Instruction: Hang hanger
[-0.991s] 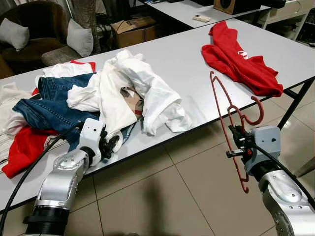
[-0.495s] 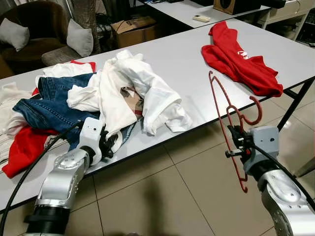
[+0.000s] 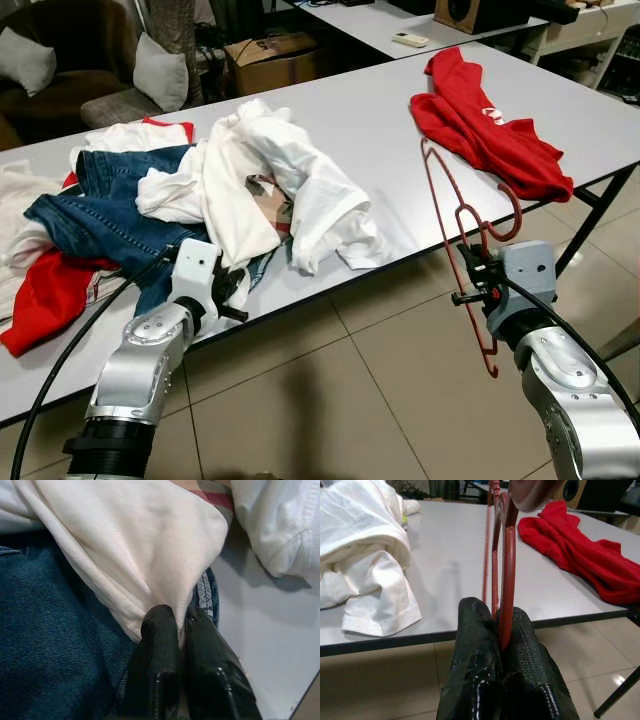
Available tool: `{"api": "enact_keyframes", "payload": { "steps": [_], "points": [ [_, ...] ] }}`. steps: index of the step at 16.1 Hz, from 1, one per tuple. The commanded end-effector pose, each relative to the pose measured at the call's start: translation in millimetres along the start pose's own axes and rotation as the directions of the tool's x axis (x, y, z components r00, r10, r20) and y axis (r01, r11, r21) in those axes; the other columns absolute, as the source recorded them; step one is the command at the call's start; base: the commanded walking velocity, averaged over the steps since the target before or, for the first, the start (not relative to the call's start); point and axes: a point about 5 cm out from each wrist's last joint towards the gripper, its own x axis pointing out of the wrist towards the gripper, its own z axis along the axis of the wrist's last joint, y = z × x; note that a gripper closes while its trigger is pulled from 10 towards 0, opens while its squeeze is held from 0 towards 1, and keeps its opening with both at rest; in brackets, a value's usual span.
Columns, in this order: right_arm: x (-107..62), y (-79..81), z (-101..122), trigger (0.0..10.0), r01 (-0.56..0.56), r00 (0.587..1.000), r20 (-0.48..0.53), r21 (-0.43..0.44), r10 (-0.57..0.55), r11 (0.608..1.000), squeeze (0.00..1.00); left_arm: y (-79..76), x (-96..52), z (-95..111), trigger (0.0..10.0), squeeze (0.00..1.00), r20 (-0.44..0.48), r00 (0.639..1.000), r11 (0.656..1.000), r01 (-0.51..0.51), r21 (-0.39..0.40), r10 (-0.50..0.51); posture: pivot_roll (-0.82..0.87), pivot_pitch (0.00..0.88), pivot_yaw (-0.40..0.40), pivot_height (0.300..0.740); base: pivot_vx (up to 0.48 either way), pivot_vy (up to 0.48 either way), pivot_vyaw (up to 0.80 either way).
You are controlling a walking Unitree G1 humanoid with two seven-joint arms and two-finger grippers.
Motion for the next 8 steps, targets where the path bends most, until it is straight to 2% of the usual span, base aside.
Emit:
{"api": "enact_keyframes", "payload": {
  "steps": [1,2,3,5,7,8],
  "points": [
    [2.6,-1.6,4.1,10.0,0.0,1.0,0.013,-0.002,0.0,1.0,0.0,2.7,-0.9,11.6,0.0,0.0,0.047,0.999,1.0,-0.001,-0.006,0.001,-0.12,0.0,0.045,0.74,0.0,0.0,0.0],
    [3.3,-2.1,4.1,10.0,0.0,1.0,0.013,-0.002,0.0,1.0,0.0,0.2,-0.5,19.3,0.0,0.0,0.079,0.997,0.999,0.026,-0.039,-0.023,-0.12,0.0,0.044,0.74,0.0,0.0,0.0],
    [3.9,-3.5,4.3,10.0,0.008,1.0,0.015,0.009,-0.008,1.0,0.0,-3.9,-0.3,34.5,0.0,0.0,0.142,0.988,0.99,0.081,-0.112,-0.065,-0.12,0.0,0.043,0.74,0.0,0.0,0.0],
    [3.9,-3.8,4.1,10.0,0.011,1.0,0.017,0.011,-0.011,1.0,0.0,-8.8,-1.4,55.0,0.0,0.0,0.234,0.965,0.965,0.169,-0.201,-0.121,-0.13,0.0,0.05,0.74,0.0,0.0,0.0],
    [2.2,-1.5,1.9,10.0,0.019,1.0,0.018,0.023,-0.019,1.0,0.0,-12.5,-4.8,99.1,0.0,0.0,0.414,0.895,0.898,0.311,-0.31,-0.167,-0.12,0.0,0.072,0.74,0.0,0.0,0.0],
    [1.4,-0.1,0.9,10.0,0.025,0.999,0.021,0.03,-0.026,0.999,0.0,-12.0,-7.0,121.1,0.0,0.0,0.479,0.859,0.879,0.359,-0.314,-0.18,-0.13,0.0,0.081,0.74,0.0,0.0,0.0]
  ]
}}
